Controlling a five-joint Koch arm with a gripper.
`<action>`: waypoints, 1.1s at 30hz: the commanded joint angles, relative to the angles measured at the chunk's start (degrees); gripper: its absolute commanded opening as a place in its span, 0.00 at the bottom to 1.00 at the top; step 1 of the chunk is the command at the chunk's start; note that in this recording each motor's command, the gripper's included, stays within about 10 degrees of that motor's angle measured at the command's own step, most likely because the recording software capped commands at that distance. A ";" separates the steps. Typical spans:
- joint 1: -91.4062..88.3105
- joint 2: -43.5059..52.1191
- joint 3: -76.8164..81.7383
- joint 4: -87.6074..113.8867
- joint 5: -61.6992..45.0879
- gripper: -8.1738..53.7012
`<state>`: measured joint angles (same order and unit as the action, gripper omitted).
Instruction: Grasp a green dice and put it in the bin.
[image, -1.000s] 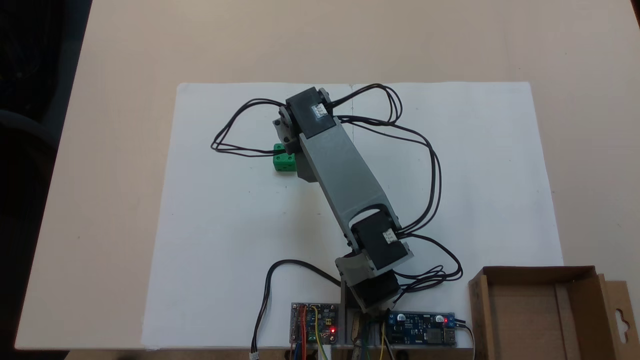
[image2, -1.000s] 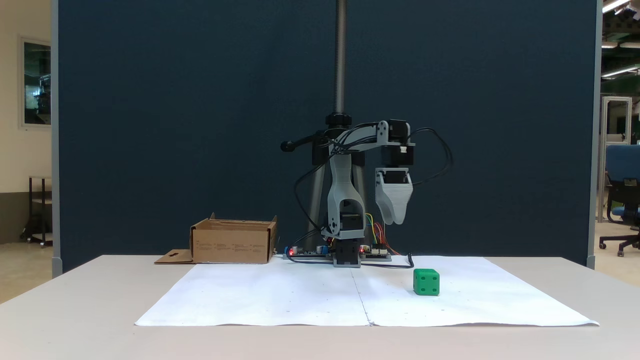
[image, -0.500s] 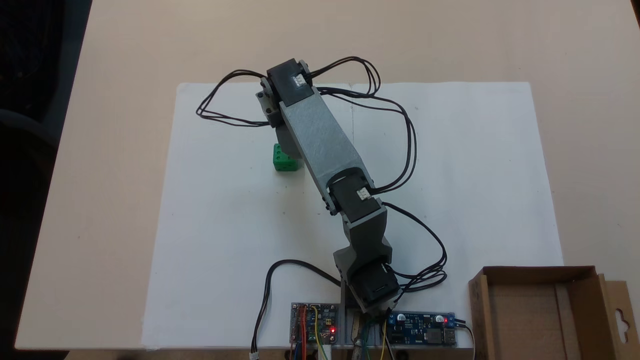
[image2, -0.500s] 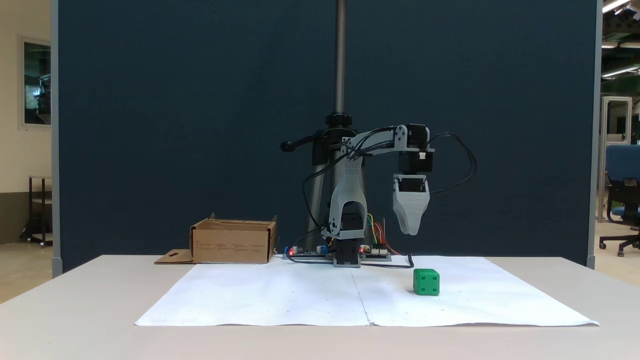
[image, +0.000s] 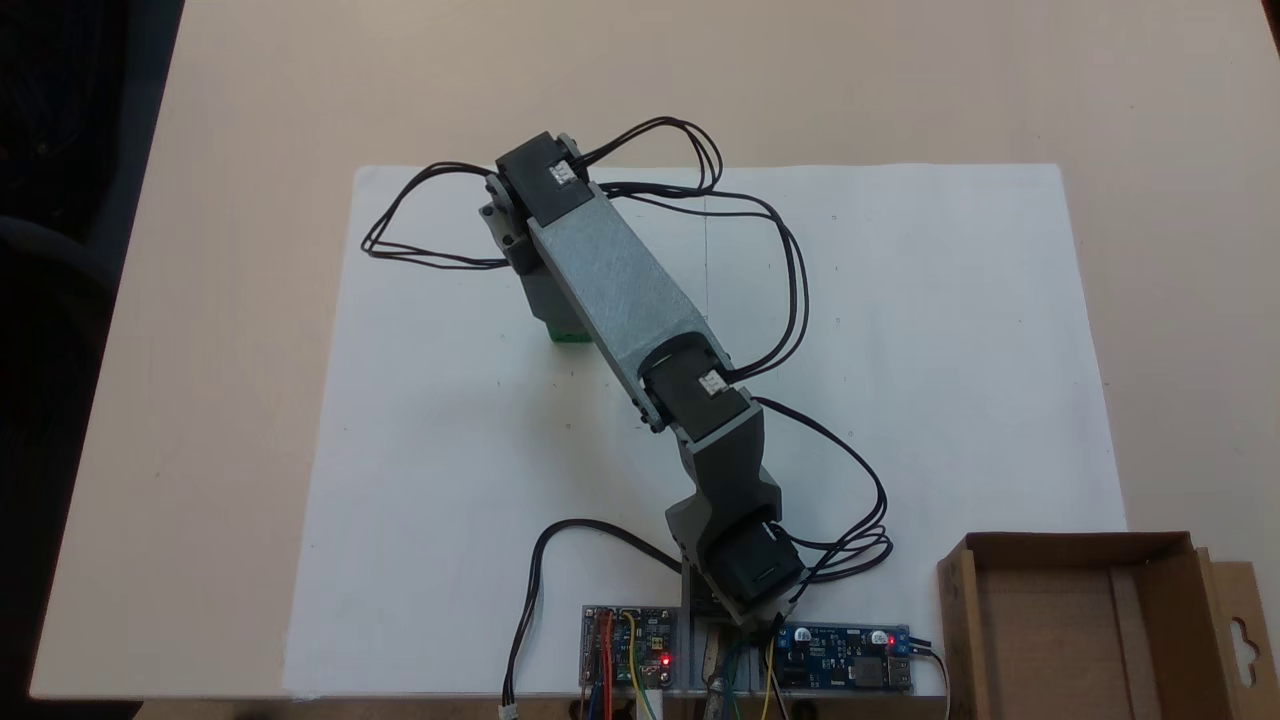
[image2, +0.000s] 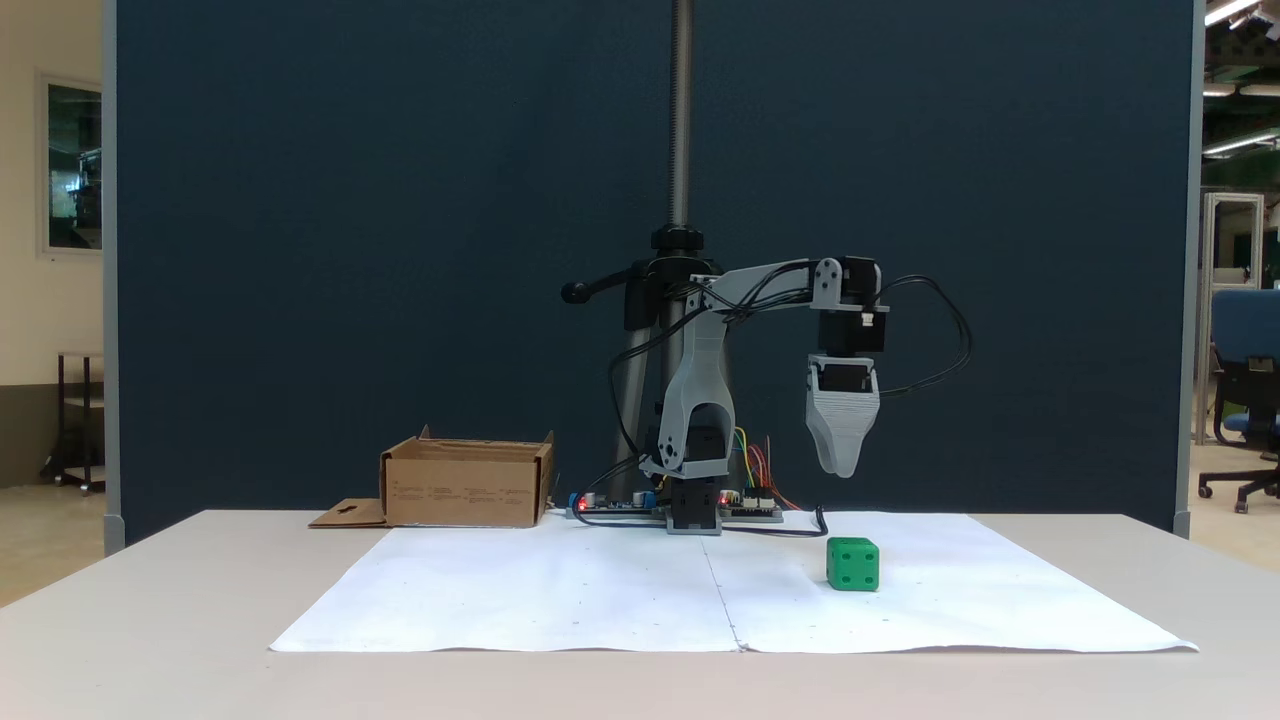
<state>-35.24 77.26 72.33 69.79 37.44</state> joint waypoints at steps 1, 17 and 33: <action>-1.41 0.18 -1.85 2.46 5.10 0.85; -1.05 -5.27 -1.85 -2.99 10.28 0.86; -2.72 -11.69 -1.67 -5.10 10.81 0.87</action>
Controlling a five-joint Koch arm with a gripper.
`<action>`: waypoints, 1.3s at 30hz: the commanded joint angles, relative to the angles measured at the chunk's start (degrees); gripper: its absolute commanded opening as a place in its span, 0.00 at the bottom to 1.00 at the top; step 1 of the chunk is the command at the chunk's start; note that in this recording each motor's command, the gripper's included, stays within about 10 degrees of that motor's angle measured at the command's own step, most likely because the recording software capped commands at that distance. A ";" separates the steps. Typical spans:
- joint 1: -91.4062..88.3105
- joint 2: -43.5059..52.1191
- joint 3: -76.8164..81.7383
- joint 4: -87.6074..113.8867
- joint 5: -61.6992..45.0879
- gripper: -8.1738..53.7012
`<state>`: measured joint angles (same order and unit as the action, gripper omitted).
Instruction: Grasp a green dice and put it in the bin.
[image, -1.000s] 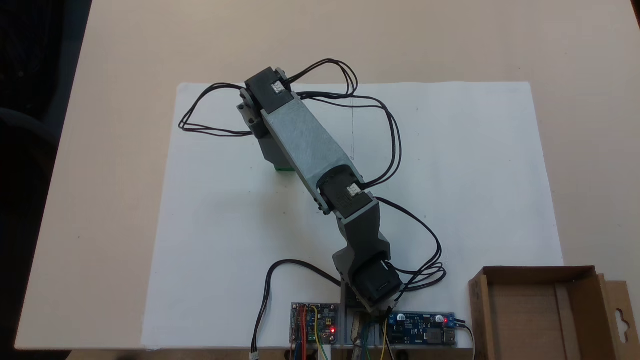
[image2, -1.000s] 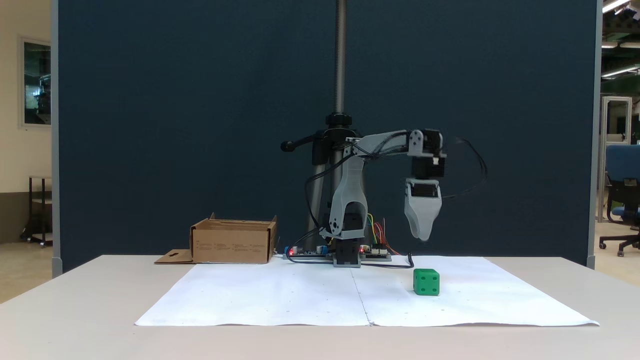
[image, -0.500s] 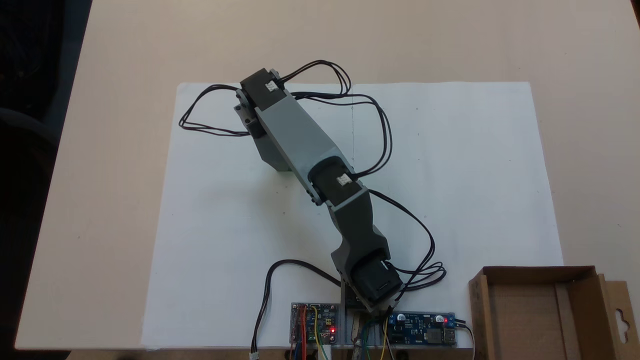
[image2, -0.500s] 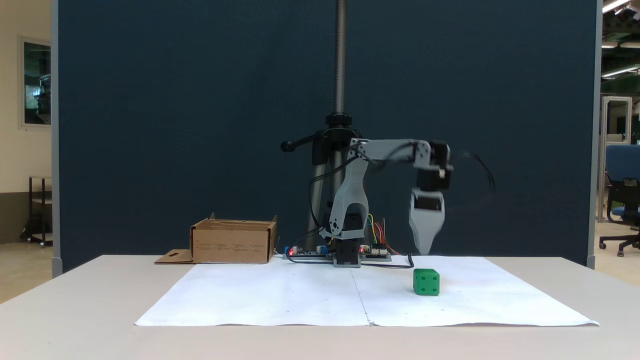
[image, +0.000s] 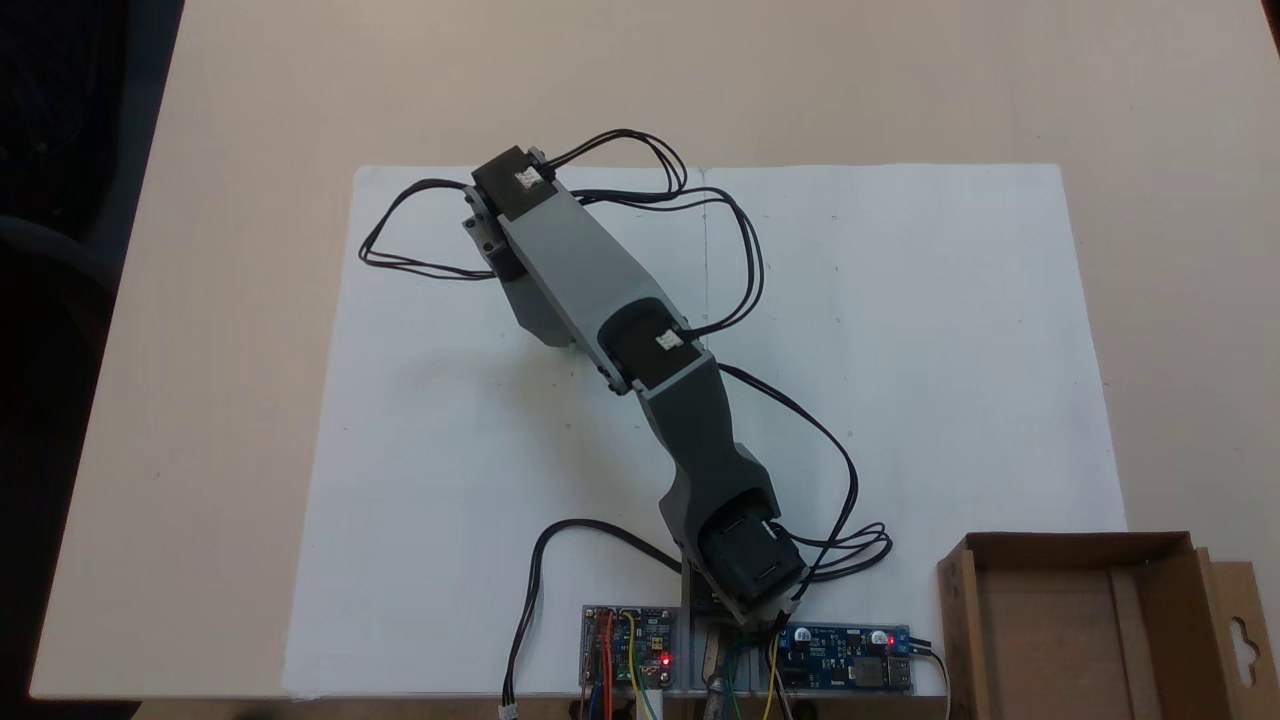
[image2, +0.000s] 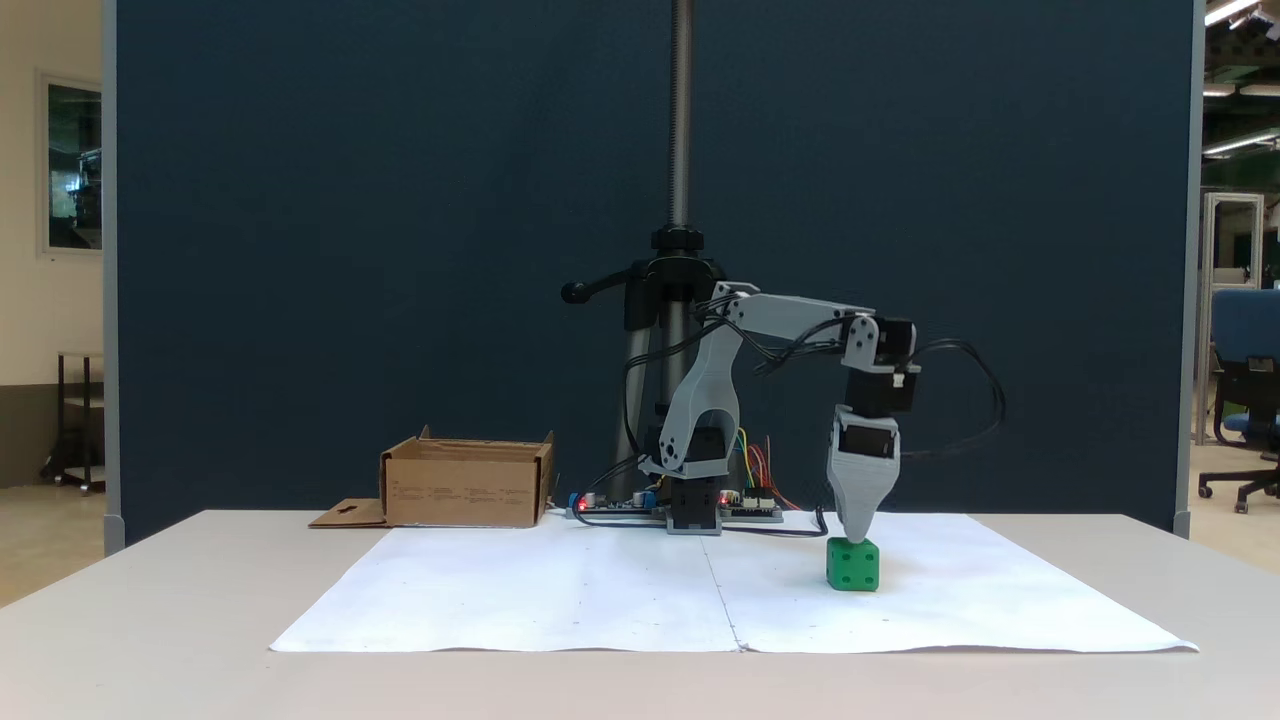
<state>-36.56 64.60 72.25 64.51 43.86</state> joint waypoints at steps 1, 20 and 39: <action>-1.49 0.70 -1.49 0.44 4.39 0.87; -3.25 -3.08 -1.49 0.00 4.31 0.87; -3.08 -3.96 -1.49 -1.41 4.04 0.88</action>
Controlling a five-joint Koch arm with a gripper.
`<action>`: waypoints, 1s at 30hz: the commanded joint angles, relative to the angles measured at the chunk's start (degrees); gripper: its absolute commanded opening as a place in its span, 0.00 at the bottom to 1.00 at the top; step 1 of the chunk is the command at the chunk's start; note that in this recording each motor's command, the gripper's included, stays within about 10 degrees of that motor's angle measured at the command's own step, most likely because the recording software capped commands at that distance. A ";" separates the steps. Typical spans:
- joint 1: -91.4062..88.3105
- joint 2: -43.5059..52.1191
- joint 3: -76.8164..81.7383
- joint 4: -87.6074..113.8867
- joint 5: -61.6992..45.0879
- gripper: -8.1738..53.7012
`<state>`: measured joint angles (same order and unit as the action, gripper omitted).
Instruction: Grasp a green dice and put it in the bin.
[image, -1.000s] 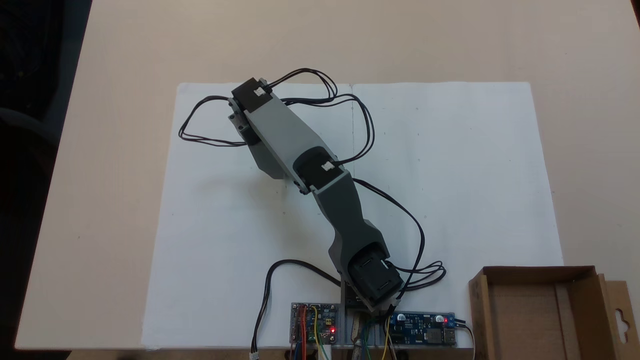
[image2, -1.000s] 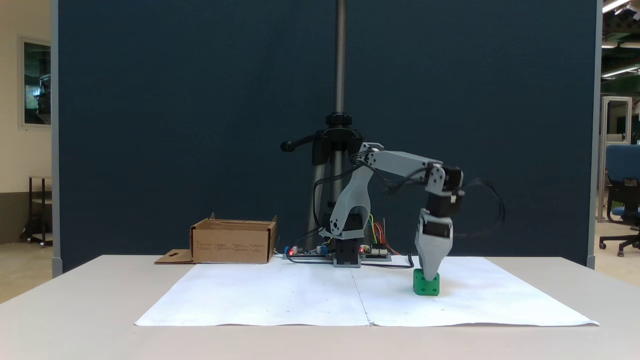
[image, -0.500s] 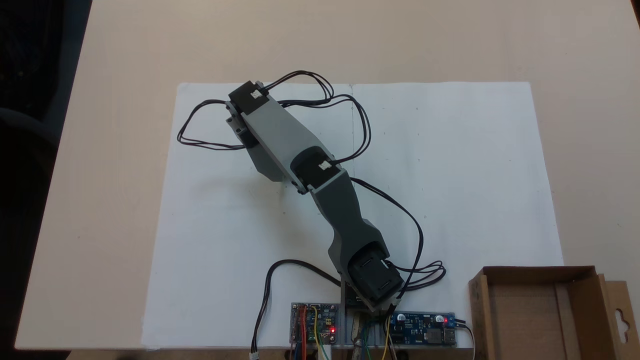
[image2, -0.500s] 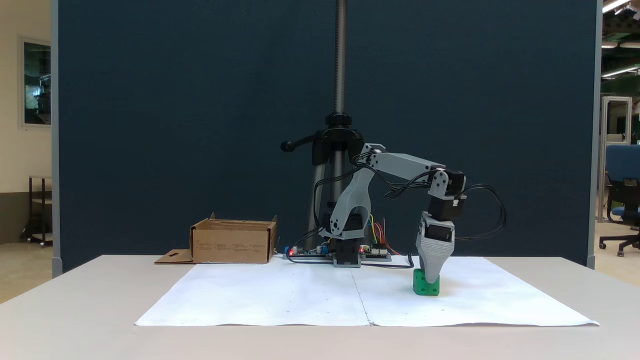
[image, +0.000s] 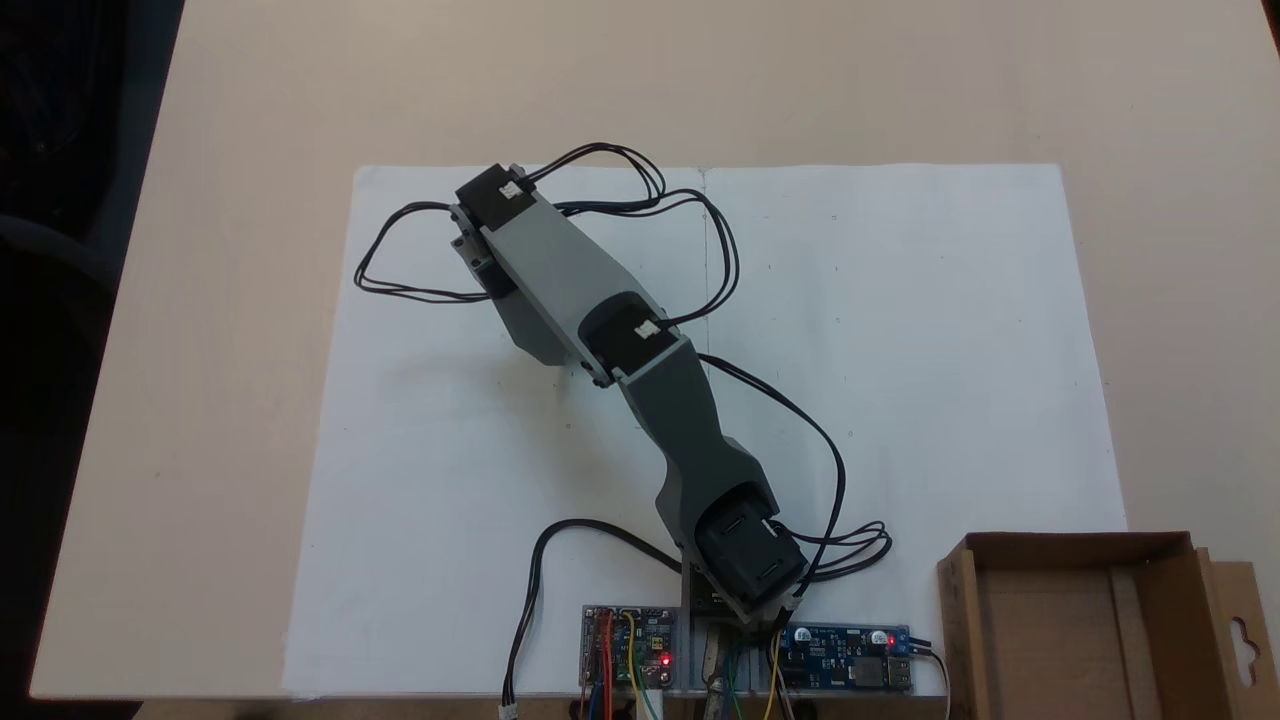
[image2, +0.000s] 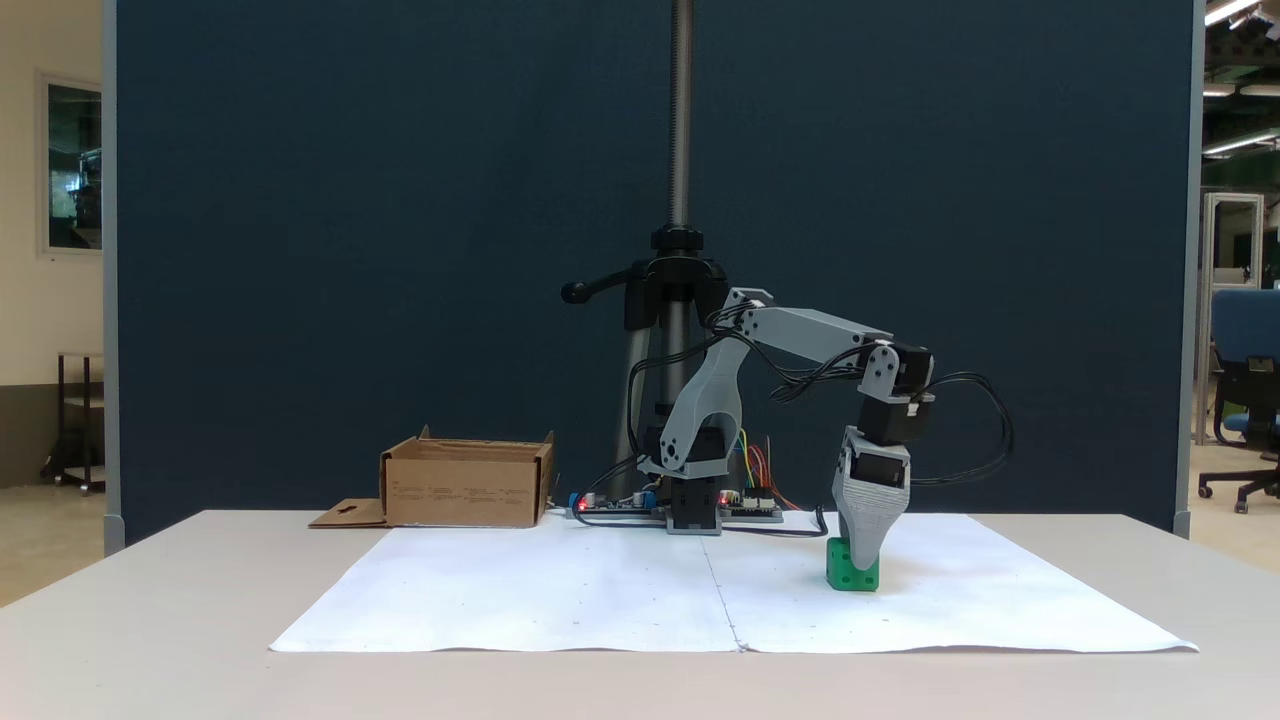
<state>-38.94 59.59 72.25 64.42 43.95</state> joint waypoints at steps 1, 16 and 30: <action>-0.70 1.05 -1.49 -1.32 3.87 0.88; -0.18 0.18 -1.49 -1.58 -0.53 0.89; 1.05 -0.18 -0.88 -1.32 -5.80 0.89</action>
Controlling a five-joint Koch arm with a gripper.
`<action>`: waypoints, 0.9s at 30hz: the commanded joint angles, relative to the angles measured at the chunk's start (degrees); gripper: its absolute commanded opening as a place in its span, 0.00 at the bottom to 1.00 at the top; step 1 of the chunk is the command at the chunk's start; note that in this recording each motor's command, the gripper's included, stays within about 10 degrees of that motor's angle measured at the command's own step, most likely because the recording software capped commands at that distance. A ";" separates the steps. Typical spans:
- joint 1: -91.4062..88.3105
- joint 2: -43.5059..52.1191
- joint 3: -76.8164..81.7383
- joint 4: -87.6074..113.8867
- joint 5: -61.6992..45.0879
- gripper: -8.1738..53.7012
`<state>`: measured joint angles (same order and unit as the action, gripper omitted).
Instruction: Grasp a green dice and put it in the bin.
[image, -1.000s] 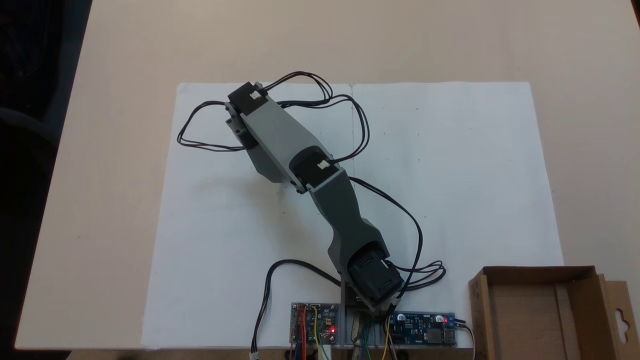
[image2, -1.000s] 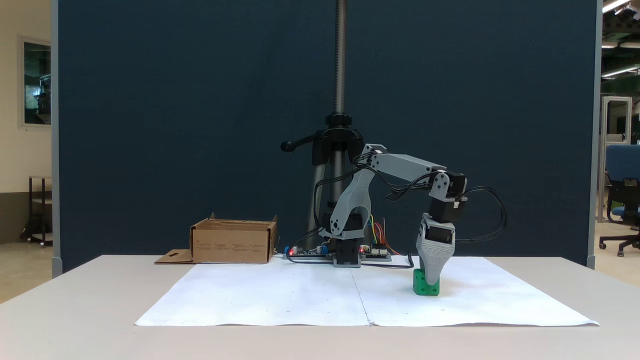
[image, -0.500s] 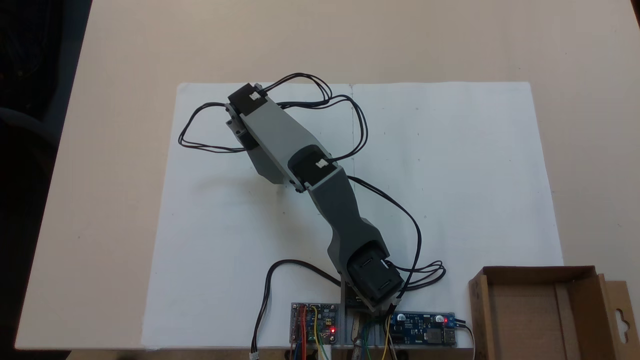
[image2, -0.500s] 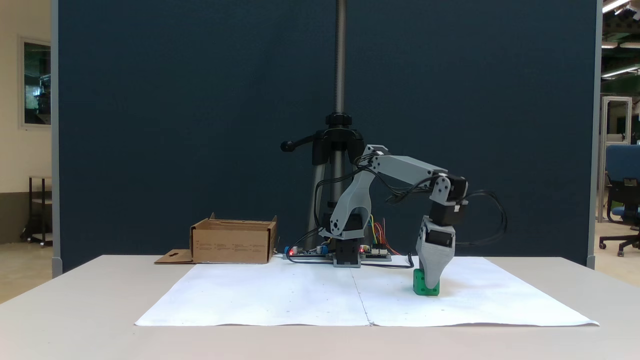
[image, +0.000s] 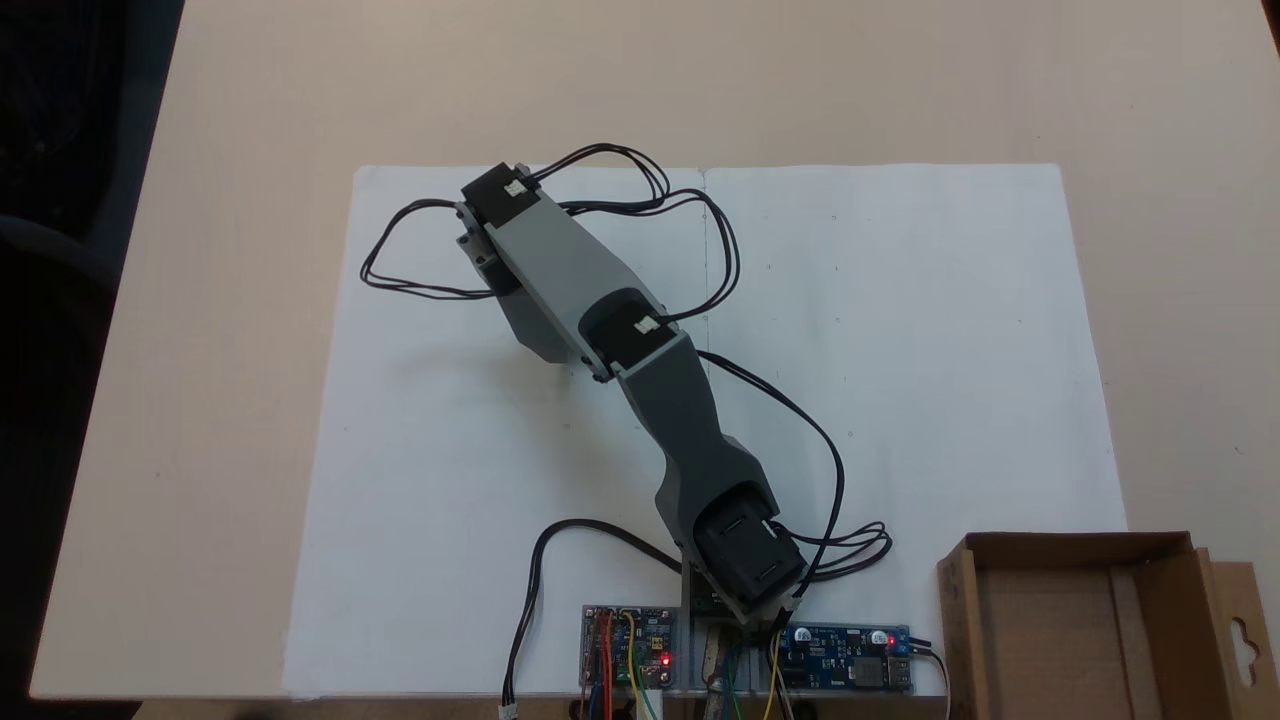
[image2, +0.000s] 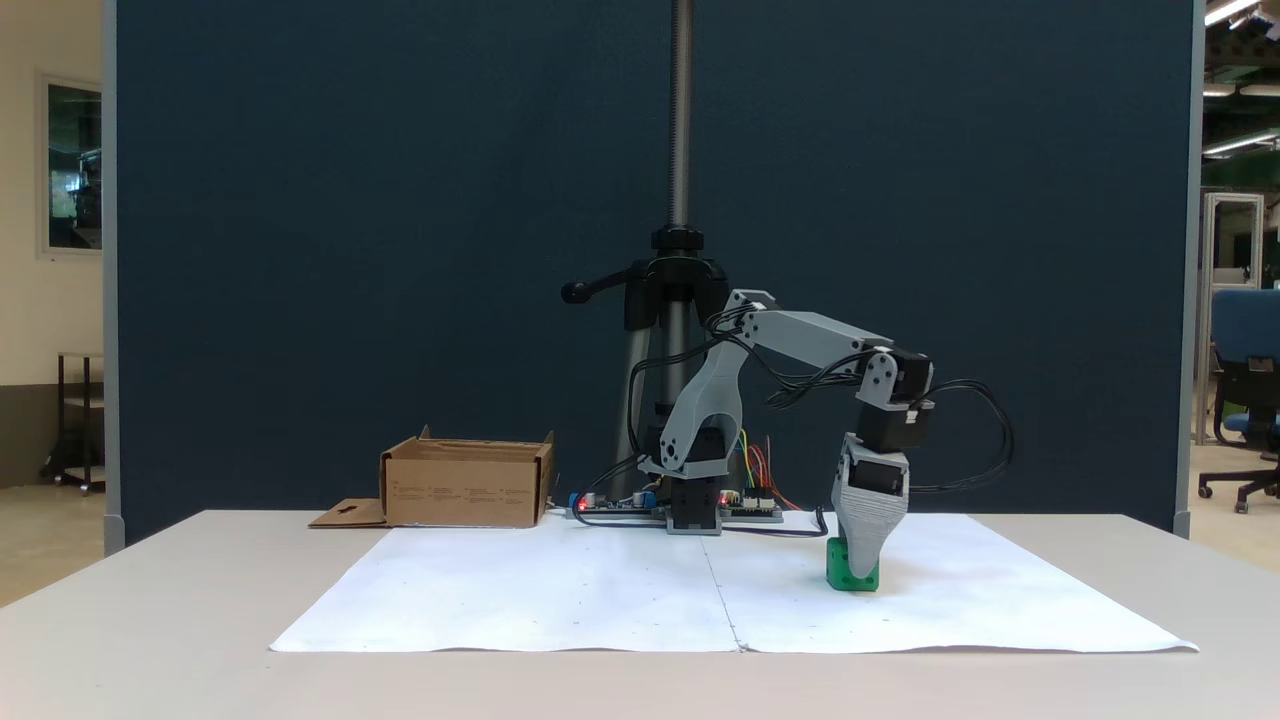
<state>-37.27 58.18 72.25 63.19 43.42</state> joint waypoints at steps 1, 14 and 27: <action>-0.62 1.23 -0.62 -0.09 -5.98 0.89; 1.14 1.23 -0.62 0.18 -6.50 0.89; 0.18 1.32 -0.79 -0.18 -6.50 0.77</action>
<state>-36.47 58.18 72.25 63.19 39.90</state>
